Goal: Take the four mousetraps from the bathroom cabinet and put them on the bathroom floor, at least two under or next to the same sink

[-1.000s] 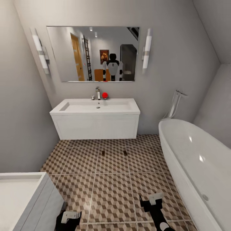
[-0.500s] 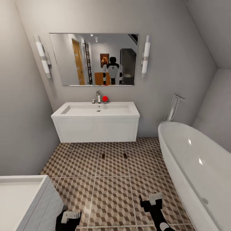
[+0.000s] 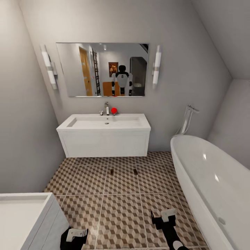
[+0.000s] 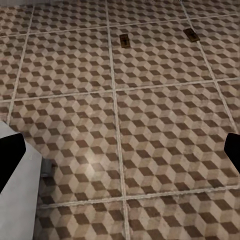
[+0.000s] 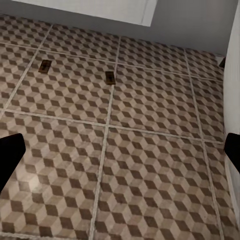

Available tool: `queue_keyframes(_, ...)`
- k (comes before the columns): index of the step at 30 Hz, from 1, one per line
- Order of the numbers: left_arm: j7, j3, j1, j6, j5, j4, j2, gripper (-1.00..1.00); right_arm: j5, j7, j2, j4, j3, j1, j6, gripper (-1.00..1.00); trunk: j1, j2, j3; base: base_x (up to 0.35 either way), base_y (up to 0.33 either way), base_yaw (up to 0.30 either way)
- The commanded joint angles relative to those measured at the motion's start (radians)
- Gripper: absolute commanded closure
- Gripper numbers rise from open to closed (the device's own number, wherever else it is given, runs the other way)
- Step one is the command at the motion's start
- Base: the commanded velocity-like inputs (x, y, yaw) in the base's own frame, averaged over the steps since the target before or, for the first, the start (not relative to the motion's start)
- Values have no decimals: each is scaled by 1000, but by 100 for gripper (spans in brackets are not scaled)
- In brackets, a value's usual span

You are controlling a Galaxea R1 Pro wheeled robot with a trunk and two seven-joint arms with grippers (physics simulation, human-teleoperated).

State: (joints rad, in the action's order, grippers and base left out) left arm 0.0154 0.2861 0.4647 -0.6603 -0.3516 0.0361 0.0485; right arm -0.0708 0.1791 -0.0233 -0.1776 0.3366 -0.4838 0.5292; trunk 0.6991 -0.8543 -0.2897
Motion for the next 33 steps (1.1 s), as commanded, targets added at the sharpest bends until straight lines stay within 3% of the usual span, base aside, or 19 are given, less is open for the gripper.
queue_keyframes(1,2,8,2,-5,-6,4,1,-100,-7,5,0,1,9,-1,3,-100,-4,6,4,0,0,0)
queue_keyframes(33,2,8,2,-5,-6,4,1,-100,-7,5,0,1,9,-1,3,-100,-126,230,157,0,0,0)
